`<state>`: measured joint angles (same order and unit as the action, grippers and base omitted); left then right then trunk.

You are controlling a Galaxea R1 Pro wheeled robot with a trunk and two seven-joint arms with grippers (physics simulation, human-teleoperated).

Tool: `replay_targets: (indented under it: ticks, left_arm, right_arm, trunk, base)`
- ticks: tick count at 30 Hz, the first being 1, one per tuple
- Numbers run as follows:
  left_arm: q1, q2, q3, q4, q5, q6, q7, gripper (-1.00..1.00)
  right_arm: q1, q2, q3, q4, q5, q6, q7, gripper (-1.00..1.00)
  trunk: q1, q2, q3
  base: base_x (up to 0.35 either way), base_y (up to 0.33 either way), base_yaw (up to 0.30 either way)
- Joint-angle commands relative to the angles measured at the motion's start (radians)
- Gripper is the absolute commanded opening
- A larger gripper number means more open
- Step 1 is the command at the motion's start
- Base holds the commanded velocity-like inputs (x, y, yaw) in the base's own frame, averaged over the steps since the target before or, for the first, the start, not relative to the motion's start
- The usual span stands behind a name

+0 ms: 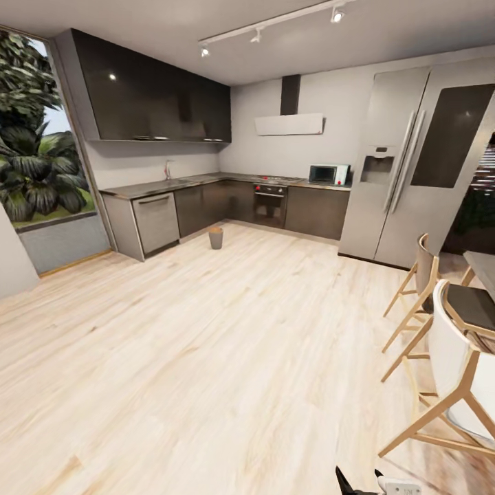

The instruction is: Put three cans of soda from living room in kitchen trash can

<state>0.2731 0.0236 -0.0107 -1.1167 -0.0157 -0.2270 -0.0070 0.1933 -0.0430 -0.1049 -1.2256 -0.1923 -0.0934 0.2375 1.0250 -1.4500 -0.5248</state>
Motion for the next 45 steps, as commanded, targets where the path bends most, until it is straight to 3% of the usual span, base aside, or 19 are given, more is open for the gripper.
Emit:
replay_targets:
  ticks: [1,45]
  left_arm:
    - [0.000,0.000,0.000,0.000,0.000,0.000,0.000,1.00]
    - [0.000,0.000,0.000,0.000,0.000,0.000,0.000,1.00]
  right_arm:
    - [0.000,0.000,0.000,0.000,0.000,0.000,0.000,1.00]
    - [0.000,-0.001,0.002,0.000,0.001,0.000,0.000,1.00]
  trunk:
    - [0.000,0.000,0.000]
    - [0.000,0.000,0.000]
  base:
    - [0.303,0.190,-0.041]
    - [0.303,0.190,-0.002]
